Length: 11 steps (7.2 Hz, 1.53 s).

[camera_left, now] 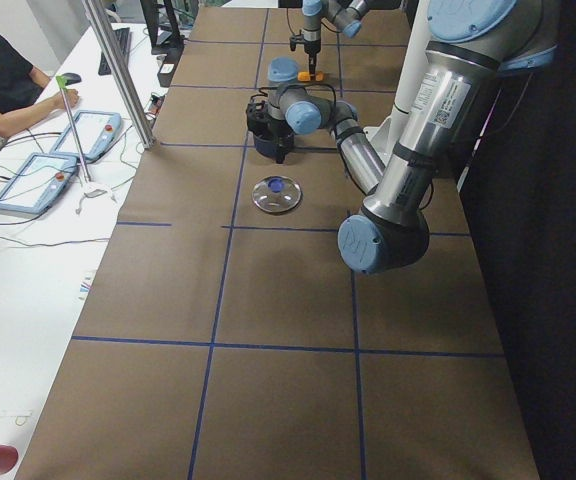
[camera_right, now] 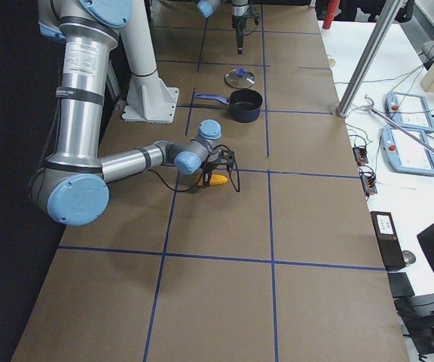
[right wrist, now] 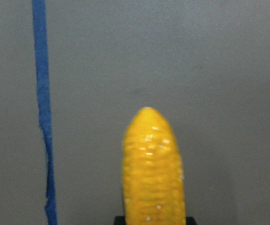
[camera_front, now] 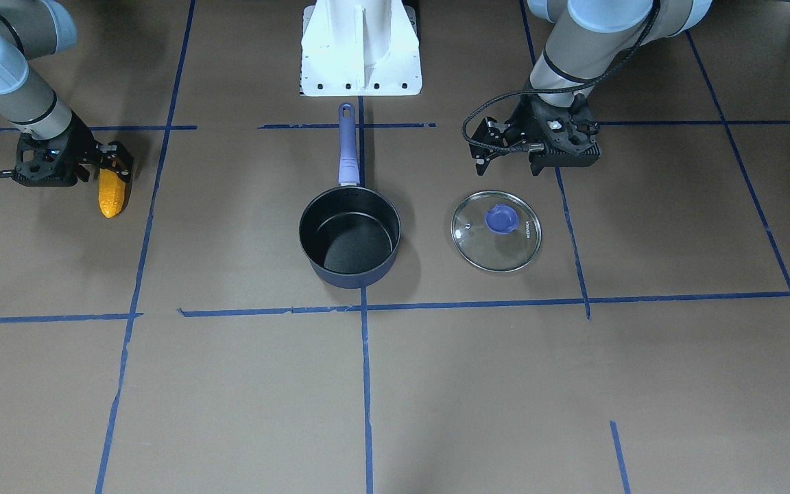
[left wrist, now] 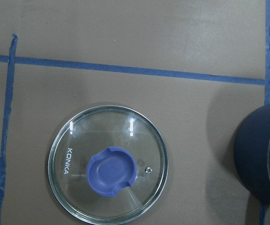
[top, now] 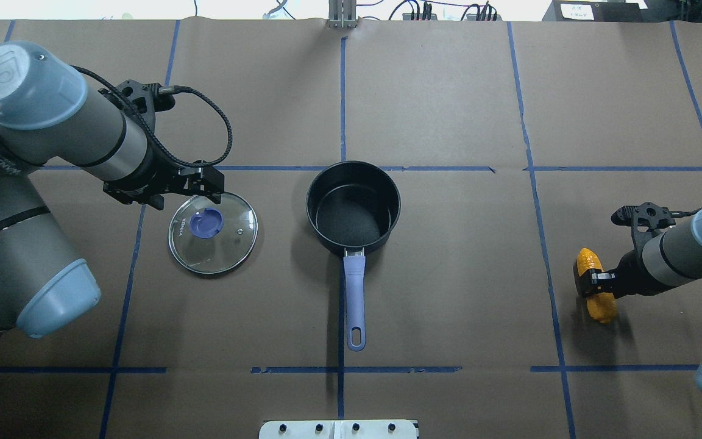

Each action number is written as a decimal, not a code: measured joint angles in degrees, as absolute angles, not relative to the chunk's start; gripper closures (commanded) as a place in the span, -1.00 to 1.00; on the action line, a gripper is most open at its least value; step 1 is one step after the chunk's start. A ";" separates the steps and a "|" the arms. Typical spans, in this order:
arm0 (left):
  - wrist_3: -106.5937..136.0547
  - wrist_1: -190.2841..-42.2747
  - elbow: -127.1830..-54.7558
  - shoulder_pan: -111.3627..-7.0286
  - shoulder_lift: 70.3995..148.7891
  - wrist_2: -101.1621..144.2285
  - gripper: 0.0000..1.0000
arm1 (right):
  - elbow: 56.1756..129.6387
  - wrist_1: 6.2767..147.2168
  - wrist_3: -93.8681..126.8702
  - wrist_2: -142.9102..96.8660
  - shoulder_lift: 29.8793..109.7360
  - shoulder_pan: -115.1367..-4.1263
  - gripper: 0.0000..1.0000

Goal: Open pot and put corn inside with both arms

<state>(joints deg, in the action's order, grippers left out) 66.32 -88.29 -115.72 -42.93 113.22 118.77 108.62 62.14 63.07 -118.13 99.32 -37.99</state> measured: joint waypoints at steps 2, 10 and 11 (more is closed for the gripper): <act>66.25 -84.17 -118.73 -45.49 112.35 120.21 -1.00 | 110.00 62.16 63.04 -118.20 99.28 -38.30 0.99; 40.27 -77.41 -121.31 -58.07 102.00 124.06 -1.00 | 113.82 91.46 65.24 -117.72 67.37 -41.63 0.97; 35.16 -77.70 -120.03 -59.80 100.65 124.04 -1.00 | 111.87 94.79 67.85 -116.23 61.26 -40.00 0.97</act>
<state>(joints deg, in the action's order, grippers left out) 35.16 -77.70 -120.03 -59.80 100.65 124.04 111.87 94.79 67.85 -116.23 61.26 -40.00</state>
